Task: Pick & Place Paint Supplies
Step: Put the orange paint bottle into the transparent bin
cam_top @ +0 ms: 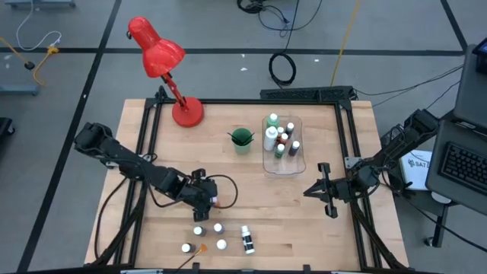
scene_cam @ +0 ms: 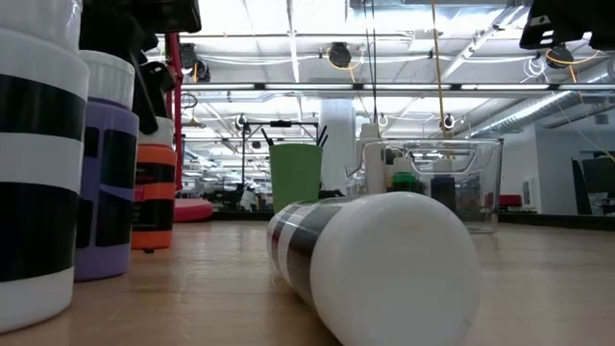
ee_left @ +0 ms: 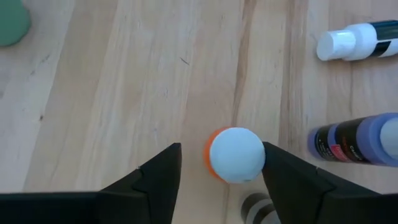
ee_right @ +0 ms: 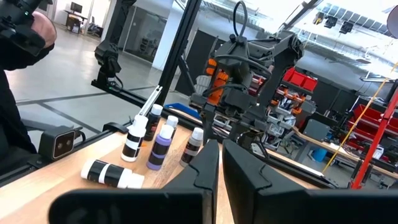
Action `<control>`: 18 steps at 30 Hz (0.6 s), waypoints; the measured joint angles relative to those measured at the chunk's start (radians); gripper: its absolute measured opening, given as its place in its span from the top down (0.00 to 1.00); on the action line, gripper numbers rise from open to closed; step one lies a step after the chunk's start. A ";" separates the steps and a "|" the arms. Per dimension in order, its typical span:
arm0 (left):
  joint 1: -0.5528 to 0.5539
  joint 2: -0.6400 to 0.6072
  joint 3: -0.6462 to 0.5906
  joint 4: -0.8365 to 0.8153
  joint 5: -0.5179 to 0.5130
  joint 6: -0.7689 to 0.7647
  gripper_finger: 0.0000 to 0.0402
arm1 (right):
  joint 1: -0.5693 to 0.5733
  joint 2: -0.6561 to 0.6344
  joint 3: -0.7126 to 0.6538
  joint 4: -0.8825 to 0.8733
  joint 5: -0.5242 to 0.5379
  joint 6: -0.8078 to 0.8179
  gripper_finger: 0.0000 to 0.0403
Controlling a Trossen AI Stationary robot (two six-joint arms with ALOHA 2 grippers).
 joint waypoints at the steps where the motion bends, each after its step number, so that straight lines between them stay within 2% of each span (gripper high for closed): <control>1: 0.000 0.000 0.000 0.000 -0.004 0.001 0.51 | 0.000 0.000 0.000 0.000 0.000 0.000 0.96; 8: 0.000 0.000 0.000 0.006 -0.007 0.020 0.78 | 0.000 0.000 0.000 0.000 0.000 0.000 0.96; 13: 0.020 -0.012 0.038 0.032 -0.021 0.098 0.78 | 0.000 0.000 0.000 0.000 0.000 0.000 0.96; 18: 0.069 -0.016 0.237 0.016 -0.020 0.244 0.78 | 0.000 0.000 0.000 0.005 0.000 0.000 0.96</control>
